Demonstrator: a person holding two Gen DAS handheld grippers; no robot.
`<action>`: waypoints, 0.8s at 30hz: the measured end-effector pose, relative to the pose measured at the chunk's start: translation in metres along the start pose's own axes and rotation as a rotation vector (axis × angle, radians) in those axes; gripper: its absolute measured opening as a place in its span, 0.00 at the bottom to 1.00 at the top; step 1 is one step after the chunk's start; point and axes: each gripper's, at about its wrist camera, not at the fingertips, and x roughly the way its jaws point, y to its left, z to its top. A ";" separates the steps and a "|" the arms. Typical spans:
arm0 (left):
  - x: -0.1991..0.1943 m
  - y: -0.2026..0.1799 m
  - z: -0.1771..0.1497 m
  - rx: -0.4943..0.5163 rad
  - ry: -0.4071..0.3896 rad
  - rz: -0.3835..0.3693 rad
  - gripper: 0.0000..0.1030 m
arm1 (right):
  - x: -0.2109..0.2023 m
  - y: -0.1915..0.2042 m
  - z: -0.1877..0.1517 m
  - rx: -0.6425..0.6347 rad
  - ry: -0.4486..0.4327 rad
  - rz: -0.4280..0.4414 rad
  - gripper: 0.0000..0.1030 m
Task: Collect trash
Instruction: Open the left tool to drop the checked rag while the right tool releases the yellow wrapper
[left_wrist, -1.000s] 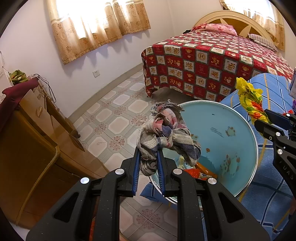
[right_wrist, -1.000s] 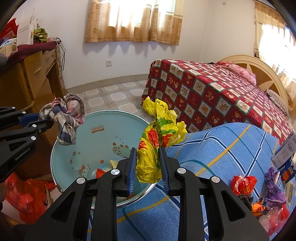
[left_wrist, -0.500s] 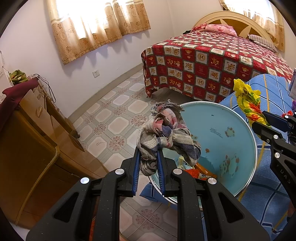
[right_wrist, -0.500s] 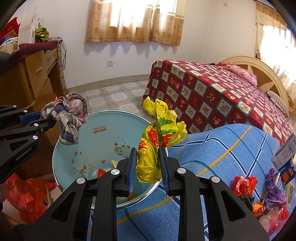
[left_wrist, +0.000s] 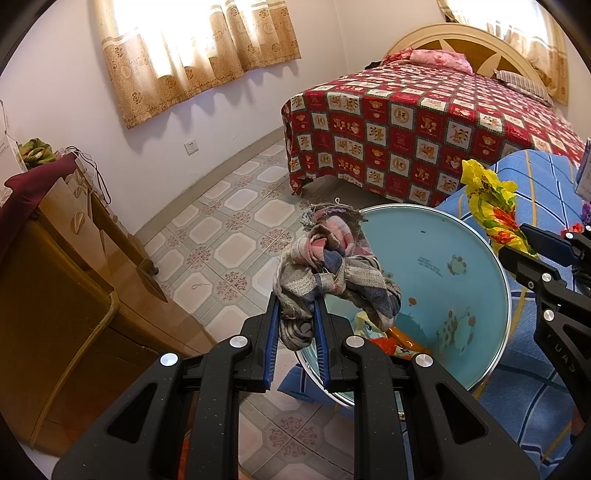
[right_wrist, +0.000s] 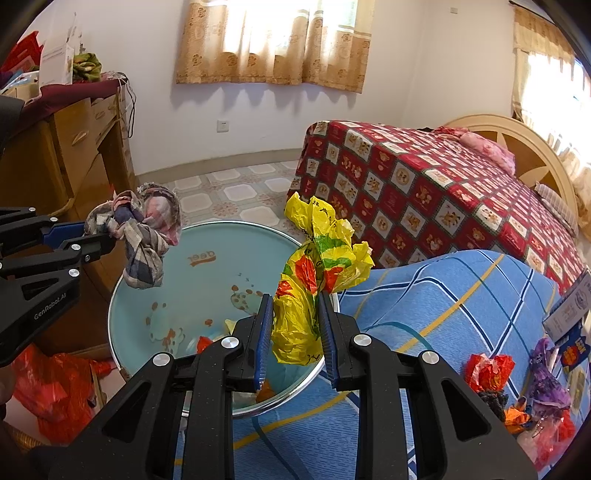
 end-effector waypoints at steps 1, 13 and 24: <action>0.000 0.000 0.000 0.000 0.000 0.000 0.17 | 0.000 0.001 0.000 -0.002 0.000 0.001 0.24; -0.003 -0.018 0.002 0.007 0.003 -0.009 0.18 | 0.000 0.001 0.000 -0.006 0.000 0.007 0.25; -0.006 -0.021 0.004 0.000 -0.022 -0.039 0.45 | -0.002 0.005 -0.007 0.003 -0.009 0.040 0.50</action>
